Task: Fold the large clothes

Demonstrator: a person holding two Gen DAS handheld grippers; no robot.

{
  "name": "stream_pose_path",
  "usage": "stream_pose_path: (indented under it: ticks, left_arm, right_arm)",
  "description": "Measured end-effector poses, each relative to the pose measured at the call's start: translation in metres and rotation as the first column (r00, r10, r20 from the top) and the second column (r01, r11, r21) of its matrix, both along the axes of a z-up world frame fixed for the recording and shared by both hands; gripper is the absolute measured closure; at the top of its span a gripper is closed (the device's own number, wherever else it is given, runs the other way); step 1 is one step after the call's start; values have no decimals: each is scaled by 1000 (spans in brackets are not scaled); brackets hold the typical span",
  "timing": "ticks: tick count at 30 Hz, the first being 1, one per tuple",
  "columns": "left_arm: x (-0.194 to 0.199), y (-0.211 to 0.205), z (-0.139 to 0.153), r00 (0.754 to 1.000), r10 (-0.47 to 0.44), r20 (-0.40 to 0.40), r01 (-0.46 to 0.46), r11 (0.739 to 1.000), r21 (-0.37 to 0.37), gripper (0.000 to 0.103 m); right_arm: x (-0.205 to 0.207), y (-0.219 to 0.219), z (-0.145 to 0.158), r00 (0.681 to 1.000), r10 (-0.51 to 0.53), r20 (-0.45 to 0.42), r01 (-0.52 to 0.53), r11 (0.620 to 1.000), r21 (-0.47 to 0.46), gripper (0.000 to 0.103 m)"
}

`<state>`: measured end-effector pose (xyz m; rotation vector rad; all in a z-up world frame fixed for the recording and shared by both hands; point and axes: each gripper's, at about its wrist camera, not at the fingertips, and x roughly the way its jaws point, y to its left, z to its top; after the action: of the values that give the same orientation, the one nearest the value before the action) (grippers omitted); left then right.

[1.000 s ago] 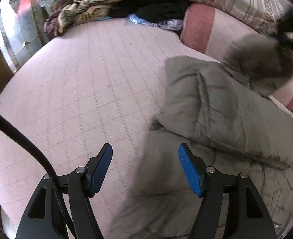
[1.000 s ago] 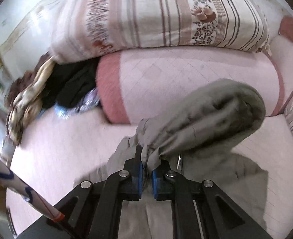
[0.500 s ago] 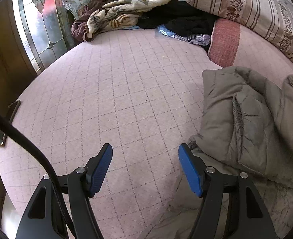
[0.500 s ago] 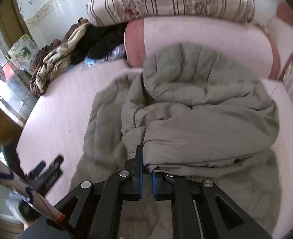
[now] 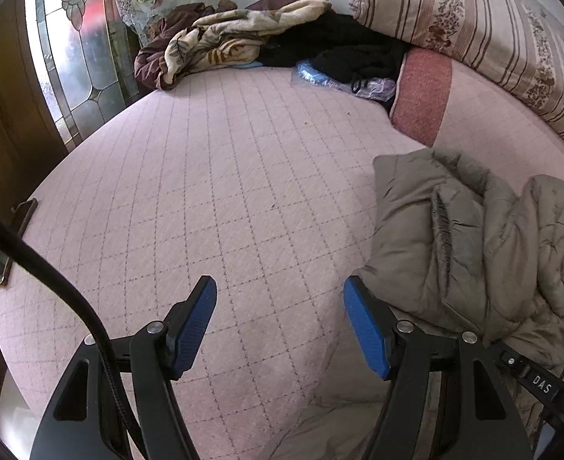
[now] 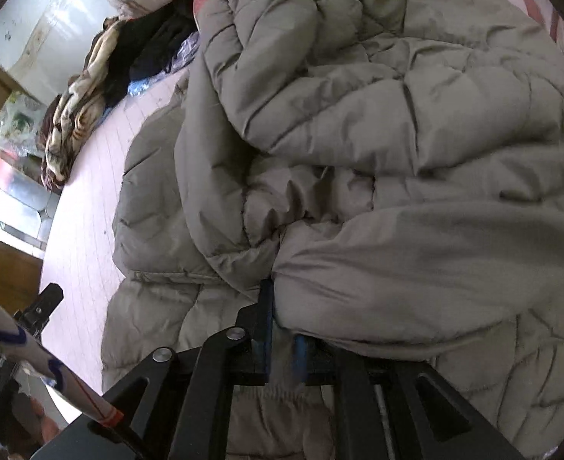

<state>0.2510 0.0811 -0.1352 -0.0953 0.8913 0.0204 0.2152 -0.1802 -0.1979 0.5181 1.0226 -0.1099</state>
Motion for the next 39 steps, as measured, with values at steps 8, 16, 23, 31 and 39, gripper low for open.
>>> stream_pose_path:
  ticks: [8, 16, 23, 31, 39]
  left_arm:
    - [-11, -3, 13, 996, -39, 75, 41, 999, -31, 35]
    - [-11, -6, 12, 995, -65, 70, 70, 996, -63, 35]
    - [-7, -7, 8, 996, -65, 54, 69, 995, -66, 35]
    - [2, -6, -1, 998, -59, 12, 60, 996, -67, 35]
    - [6, -17, -9, 997, -71, -28, 69, 995, -65, 35]
  right_arm:
    - [-51, 6, 48, 996, 73, 60, -66, 992, -108, 64]
    - [-49, -50, 126, 973, -69, 220, 132, 949, -286, 54]
    - [47, -86, 89, 978, -180, 110, 208, 900, -384, 54]
    - [56, -61, 7, 998, -23, -57, 6, 960, -280, 54]
    - [32, -58, -8, 997, 62, -36, -67, 979, -190, 53]
